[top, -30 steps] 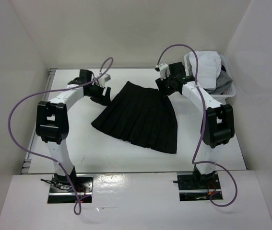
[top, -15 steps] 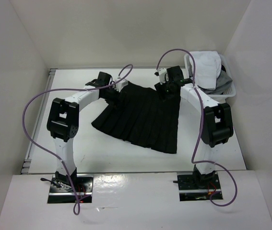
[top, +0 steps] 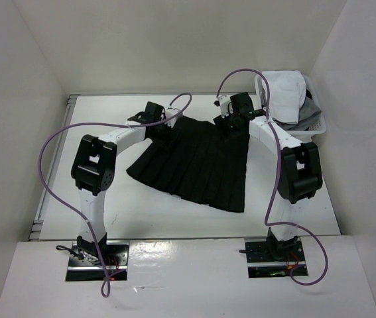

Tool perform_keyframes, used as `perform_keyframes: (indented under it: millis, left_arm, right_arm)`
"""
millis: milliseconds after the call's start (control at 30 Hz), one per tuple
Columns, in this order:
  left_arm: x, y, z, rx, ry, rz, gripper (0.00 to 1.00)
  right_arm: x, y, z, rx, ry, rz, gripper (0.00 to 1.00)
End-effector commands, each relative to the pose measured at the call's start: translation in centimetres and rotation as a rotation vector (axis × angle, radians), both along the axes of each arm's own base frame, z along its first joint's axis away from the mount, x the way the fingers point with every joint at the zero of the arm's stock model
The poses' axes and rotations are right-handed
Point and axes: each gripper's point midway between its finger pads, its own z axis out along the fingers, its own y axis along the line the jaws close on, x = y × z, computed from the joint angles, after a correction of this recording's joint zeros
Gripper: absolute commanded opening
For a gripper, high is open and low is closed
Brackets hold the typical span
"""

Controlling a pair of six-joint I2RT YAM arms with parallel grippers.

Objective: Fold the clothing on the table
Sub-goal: Fold the skirt

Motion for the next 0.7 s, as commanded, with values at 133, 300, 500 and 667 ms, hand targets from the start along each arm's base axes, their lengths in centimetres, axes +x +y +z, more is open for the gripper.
perform_keyframes:
  millis: [133,300,500,667]
  left_arm:
    - [0.3,-0.4,-1.8,0.065,0.032,0.109,0.81]
    - [-2.1,2.1,-3.0,0.158,0.102,0.190,0.81]
    - [-5.6,3.9,-4.4,0.223,0.201,0.217,0.81]
    - [-9.1,4.6,-4.9,0.221,0.289,0.227,0.81]
  right_arm:
    - [0.7,-0.3,0.7,0.013,-0.028,-0.022,0.59]
    - [0.6,-0.6,1.2,0.024,-0.036,-0.025,0.60]
    - [0.7,-0.3,2.0,0.042,-0.049,-0.025,0.60]
    - [0.7,-0.2,2.7,0.051,-0.056,-0.019,0.60]
